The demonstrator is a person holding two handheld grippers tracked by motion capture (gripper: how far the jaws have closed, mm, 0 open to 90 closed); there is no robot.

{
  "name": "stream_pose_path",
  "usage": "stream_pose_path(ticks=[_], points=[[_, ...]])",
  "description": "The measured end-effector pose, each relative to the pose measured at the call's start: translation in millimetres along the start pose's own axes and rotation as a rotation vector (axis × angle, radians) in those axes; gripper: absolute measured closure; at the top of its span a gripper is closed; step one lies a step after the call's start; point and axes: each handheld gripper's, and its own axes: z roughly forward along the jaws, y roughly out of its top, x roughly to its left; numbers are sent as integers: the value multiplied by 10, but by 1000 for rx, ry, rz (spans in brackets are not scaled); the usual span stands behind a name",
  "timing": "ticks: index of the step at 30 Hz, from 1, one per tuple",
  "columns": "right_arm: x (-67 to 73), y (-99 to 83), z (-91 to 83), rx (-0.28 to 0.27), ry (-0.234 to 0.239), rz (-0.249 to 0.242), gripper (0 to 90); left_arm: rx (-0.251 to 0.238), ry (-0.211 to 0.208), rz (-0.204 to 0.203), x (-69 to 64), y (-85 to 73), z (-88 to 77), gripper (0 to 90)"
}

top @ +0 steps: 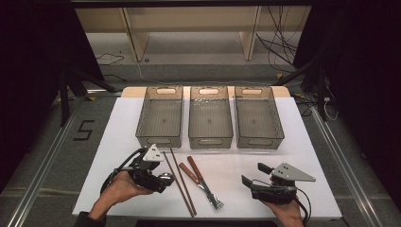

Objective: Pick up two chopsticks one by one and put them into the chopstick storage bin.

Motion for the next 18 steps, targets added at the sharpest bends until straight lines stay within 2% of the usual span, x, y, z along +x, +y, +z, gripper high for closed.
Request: stream_pose_path(ticks=[4, 6, 8, 12, 15, 17, 18], points=[[0, -1, 2, 2, 1, 1, 238, 46, -6, -19, -47, 38, 59, 202], [1, -1, 4, 2, 1, 0, 238, 64, 2, -47, -76, 57, 92, 209], [2, -1, 4, 3, 1, -1, 238, 87, -8, -69, -104, 73, 131, 213], [2, -1, 4, 4, 2, 0, 239, 126, -14, -95, -148, 101, 206, 217], [2, -1, 4, 4, 2, -1, 239, 132, -24, -88, -178, 124, 239, 228], [1, -2, 6, 5, 4, -1, 239, 128, -39, -59, -205, 145, 243, 249], [1, -3, 7, 5, 4, 0, 239, 131, -47, -31, -217, 162, 242, 254]])
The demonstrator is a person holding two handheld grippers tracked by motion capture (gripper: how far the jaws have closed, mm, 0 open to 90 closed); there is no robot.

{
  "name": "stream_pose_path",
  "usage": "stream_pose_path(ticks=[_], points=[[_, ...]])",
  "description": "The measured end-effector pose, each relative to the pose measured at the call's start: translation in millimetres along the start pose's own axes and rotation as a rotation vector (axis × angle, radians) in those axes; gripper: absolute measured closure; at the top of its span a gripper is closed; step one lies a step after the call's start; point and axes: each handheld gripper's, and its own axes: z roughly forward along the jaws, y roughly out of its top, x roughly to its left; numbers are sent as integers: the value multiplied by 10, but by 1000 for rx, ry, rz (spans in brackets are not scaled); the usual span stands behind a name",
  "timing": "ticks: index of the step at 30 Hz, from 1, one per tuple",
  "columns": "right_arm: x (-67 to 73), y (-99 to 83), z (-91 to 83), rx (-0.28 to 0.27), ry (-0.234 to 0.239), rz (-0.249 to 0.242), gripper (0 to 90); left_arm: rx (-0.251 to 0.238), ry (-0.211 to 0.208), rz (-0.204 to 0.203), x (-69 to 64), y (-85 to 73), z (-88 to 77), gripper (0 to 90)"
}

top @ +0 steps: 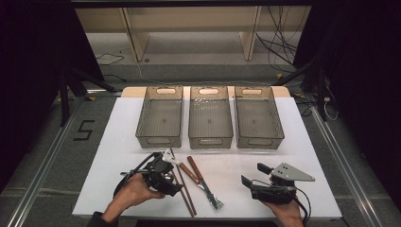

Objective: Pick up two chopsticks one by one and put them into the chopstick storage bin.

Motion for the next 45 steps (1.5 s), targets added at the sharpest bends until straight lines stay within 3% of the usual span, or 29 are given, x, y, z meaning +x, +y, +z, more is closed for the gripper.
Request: stream_pose_path(ticks=[8, 13, 16, 17, 19, 28, 38, 45], points=[[0, -2, 5, 2, 4, 1, 239, 27, -54, 262, -81, 129, 14, 264], [-4, -3, 5, 1, 5, 2, 239, 96, -61, 452, -129, 136, 52, 271], [-2, -2, 5, 2, 7, 2, 239, 127, -67, 533, -127, 142, 87, 280], [-2, -2, 7, 2, 6, 3, 239, 144, -76, 584, -117, 147, 121, 290], [-2, -2, 8, 4, 6, 3, 239, 156, -79, 599, -112, 151, 143, 295], [-9, -5, 12, 6, 10, 3, 239, 217, -105, 761, -82, 200, 229, 358], [-9, -6, 14, 6, 12, 7, 240, 268, -121, 902, -84, 192, 327, 467], [-13, -7, 17, 8, 13, 11, 241, 286, -116, 958, -107, 185, 397, 521]])
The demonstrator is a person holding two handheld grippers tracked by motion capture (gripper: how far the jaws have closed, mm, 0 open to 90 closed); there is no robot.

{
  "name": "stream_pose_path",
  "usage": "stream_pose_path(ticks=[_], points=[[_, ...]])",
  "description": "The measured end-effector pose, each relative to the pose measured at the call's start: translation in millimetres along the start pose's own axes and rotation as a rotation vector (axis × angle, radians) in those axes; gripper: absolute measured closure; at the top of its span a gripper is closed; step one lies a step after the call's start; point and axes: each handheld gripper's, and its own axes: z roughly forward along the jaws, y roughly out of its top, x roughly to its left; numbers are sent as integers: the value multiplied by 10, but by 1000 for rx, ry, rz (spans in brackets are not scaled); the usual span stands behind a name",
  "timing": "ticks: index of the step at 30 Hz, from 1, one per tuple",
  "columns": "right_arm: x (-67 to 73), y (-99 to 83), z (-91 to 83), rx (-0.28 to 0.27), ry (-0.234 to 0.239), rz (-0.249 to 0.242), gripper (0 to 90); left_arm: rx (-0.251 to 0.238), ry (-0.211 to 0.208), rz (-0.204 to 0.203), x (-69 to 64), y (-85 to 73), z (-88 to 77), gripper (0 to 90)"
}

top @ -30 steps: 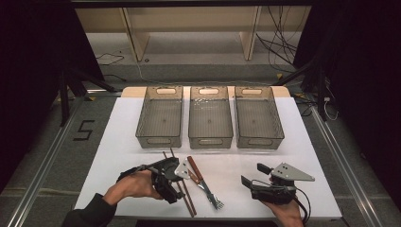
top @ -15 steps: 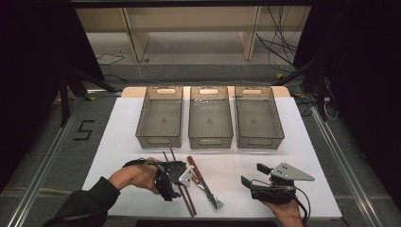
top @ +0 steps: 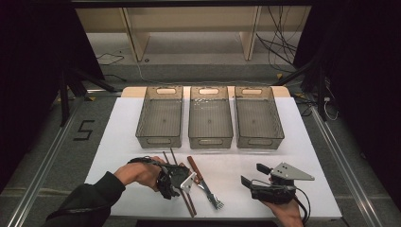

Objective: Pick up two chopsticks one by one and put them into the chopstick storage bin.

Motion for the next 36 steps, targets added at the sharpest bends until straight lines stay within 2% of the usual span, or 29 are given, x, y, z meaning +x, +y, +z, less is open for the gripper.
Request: stream_pose_path(ticks=[6, 14, 25, 30, 33, 36], points=[[-3, -1, 1, -1, 3, 2, 241, 27, -3, 39, 17, 9, 47, 557], [-8, -2, 3, 1, 5, 6, 242, 31, -17, 64, 25, 17, 72, 598], [-17, -4, 3, 0, 7, 12, 242, 50, -51, 142, 40, 50, 84, 631], [-20, -5, 8, 7, 8, 17, 243, 59, -52, 166, 26, 69, 85, 657], [-21, -5, 7, 7, 8, 18, 244, 58, -51, 195, 12, 70, 83, 672], [-28, -6, 7, 6, 8, 24, 245, 54, -53, 202, 4, 68, 84, 704]])
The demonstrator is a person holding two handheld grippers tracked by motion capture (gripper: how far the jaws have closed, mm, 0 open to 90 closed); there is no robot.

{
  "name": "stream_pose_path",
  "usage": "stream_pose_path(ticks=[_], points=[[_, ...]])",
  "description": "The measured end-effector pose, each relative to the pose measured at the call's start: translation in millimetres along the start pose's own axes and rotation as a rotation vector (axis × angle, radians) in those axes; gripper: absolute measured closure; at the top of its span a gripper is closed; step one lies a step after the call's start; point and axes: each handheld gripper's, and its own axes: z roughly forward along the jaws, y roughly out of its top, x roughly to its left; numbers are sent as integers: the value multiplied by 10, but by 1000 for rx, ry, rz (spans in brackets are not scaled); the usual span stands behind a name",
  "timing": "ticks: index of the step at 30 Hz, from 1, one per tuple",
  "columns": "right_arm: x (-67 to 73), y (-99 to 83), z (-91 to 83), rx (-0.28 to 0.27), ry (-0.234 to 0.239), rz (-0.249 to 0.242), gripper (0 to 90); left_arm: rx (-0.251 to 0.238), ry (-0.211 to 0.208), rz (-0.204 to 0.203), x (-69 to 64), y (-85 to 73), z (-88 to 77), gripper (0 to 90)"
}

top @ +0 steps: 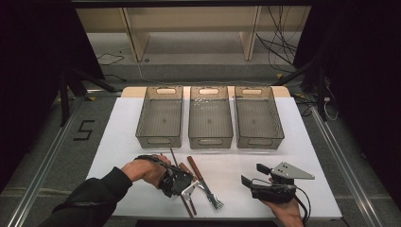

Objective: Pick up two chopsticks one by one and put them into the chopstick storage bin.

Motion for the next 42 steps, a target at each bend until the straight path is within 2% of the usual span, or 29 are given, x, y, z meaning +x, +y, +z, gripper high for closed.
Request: stream_pose_path(ticks=[12, 16, 24, 37, 42], points=[[-8, -1, 0, 2, 1, 8, 246, -5, -5, 27, 4, 9, 3, 759], [-9, -1, -1, 2, 2, 14, 246, -11, -2, 55, 7, 7, 2, 776], [-14, -2, -2, 1, 0, 17, 246, -24, 11, 78, 45, 14, 9, 805], [-15, -3, -1, 3, -1, 20, 246, -49, 29, 84, 66, -5, 14, 838], [-16, -3, 1, 4, -2, 19, 246, -64, 55, 89, 55, -29, -5, 842]])
